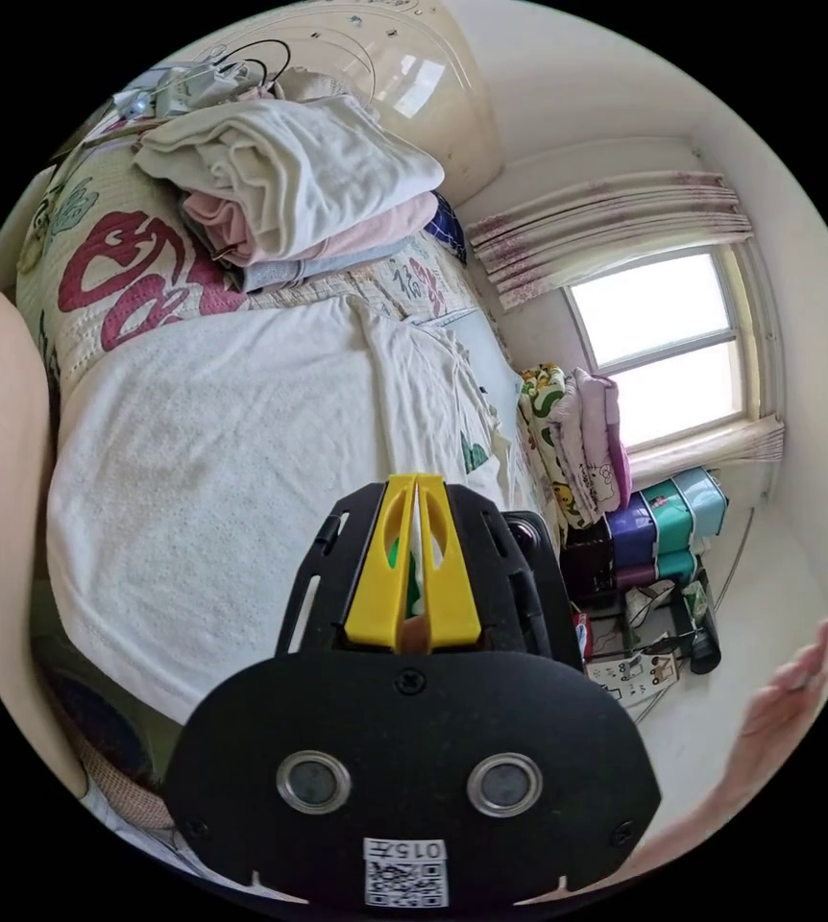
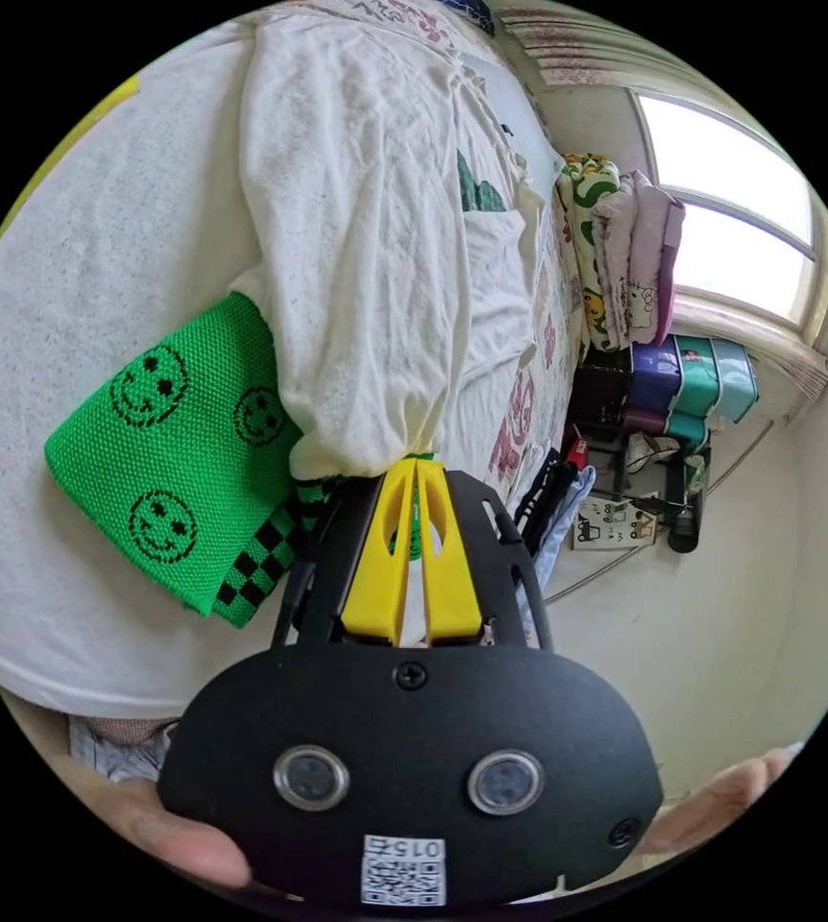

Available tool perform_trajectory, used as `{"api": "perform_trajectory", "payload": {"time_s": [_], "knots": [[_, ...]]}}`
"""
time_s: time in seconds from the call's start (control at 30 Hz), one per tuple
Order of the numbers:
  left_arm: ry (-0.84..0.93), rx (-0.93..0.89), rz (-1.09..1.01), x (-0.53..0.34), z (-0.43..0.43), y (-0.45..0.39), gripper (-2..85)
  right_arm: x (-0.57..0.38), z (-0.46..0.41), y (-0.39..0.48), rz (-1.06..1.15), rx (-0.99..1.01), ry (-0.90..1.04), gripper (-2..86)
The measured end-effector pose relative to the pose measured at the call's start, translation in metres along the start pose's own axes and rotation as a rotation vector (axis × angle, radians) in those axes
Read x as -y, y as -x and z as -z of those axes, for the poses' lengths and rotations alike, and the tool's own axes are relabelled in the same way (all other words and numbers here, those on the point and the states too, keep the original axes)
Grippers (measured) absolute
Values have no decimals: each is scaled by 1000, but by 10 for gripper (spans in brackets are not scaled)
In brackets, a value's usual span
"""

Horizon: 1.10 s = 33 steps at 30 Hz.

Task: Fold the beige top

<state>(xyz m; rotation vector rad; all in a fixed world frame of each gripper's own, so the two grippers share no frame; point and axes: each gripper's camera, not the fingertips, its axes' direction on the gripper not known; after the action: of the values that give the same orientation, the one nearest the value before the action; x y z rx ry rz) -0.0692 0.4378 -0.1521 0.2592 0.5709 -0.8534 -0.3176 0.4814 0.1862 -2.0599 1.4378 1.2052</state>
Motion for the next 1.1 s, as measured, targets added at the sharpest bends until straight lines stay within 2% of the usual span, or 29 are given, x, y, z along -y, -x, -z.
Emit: {"api": "perform_trajectory", "payload": {"time_s": [1.1], "knots": [[4, 27, -111, -44, -5, -40, -9, 35, -141, -24, -85, 41, 2, -5]]}}
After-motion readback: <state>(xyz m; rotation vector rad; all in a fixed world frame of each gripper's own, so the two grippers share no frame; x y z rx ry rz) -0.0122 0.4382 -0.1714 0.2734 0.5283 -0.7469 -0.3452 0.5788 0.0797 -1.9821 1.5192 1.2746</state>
